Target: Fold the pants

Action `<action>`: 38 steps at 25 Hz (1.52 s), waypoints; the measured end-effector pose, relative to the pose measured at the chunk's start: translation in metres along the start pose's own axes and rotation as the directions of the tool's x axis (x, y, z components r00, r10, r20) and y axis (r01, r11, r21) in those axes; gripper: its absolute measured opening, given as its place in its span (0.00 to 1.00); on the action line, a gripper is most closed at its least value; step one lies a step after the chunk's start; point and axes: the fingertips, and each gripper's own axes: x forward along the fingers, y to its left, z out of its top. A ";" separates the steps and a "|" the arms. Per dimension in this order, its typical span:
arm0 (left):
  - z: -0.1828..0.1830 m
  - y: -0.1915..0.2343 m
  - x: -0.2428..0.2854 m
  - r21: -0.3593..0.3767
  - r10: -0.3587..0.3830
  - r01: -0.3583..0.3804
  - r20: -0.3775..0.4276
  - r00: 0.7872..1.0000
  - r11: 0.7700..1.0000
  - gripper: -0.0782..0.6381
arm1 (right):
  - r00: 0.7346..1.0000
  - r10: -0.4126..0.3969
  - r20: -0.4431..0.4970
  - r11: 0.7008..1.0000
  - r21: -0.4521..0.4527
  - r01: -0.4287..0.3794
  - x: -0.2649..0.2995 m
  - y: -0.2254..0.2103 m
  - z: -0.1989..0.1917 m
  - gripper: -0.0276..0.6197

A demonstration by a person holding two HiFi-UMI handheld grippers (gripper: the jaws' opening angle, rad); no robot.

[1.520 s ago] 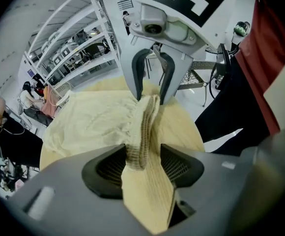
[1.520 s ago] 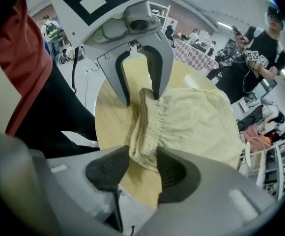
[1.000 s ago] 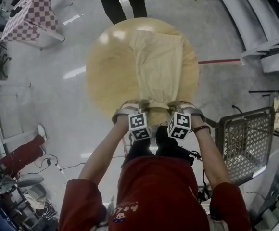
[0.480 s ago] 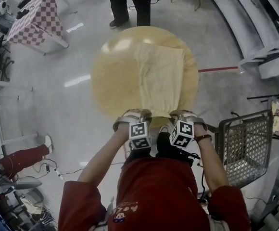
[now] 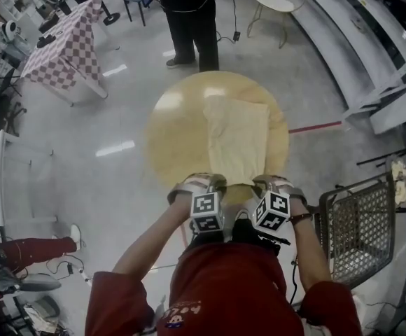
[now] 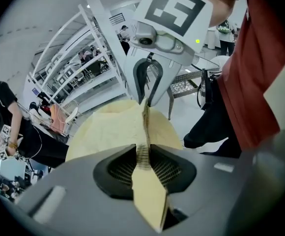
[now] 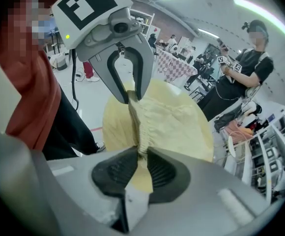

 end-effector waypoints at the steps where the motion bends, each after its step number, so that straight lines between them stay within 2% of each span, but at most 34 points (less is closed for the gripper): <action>1: 0.000 0.003 -0.005 0.009 0.010 -0.010 0.005 1.000 1.000 0.25 | 1.000 -0.015 0.001 1.000 0.002 0.015 -0.004 -0.003 0.004 0.14; 9: -0.004 0.046 -0.032 0.057 0.099 -0.103 0.058 0.993 0.993 0.25 | 0.991 -0.137 0.003 0.990 0.016 0.137 -0.022 -0.033 0.035 0.14; 15: -0.008 0.075 -0.043 0.057 0.118 -0.122 0.078 0.990 0.991 0.25 | 0.978 -0.208 0.007 0.978 0.015 0.208 -0.026 -0.056 0.052 0.14; 21: -0.003 0.109 -0.042 0.089 0.149 -0.155 0.074 0.986 0.984 0.25 | 0.968 -0.249 -0.003 0.968 0.023 0.249 -0.029 -0.088 0.054 0.14; 29: -0.001 0.156 -0.014 0.079 0.142 -0.146 0.051 0.989 0.986 0.25 | 0.972 -0.233 -0.019 0.971 0.047 0.234 -0.009 -0.132 0.047 0.14; 38: -0.008 0.212 0.022 0.059 0.117 -0.118 0.011 0.993 0.991 0.25 | 0.983 -0.177 -0.038 0.982 0.063 0.180 0.022 -0.187 0.042 0.14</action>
